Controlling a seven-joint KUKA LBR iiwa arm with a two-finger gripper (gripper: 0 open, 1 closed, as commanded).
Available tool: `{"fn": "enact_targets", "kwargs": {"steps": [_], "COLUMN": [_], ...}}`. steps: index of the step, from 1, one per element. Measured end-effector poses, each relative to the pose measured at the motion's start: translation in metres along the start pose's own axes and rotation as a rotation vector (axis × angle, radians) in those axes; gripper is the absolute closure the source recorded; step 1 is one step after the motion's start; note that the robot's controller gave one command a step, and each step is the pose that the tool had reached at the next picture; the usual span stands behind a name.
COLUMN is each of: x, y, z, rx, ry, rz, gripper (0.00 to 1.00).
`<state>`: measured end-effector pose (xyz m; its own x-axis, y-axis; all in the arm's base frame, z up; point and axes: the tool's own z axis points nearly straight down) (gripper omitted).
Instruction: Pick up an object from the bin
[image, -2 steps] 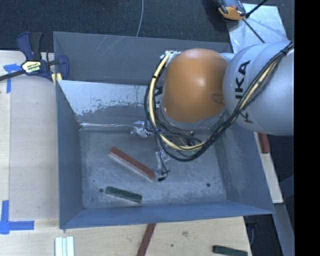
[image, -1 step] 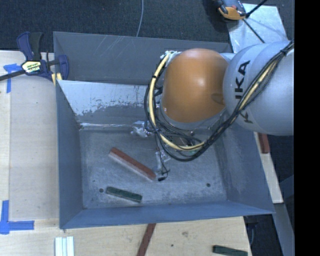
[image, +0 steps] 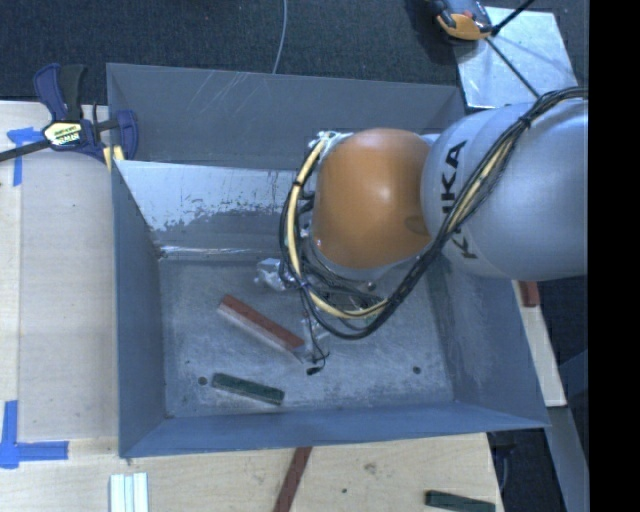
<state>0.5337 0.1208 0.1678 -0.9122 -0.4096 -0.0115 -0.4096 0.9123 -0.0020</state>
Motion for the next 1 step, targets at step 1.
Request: {"fn": "enact_targets", "kwargs": {"steps": [1], "x": [0.0023], "y": [0.0035], "z": [0.0618], "rx": [-0.001], "ry": [0.004], "rz": [0.055], "gripper": [0.0]}}
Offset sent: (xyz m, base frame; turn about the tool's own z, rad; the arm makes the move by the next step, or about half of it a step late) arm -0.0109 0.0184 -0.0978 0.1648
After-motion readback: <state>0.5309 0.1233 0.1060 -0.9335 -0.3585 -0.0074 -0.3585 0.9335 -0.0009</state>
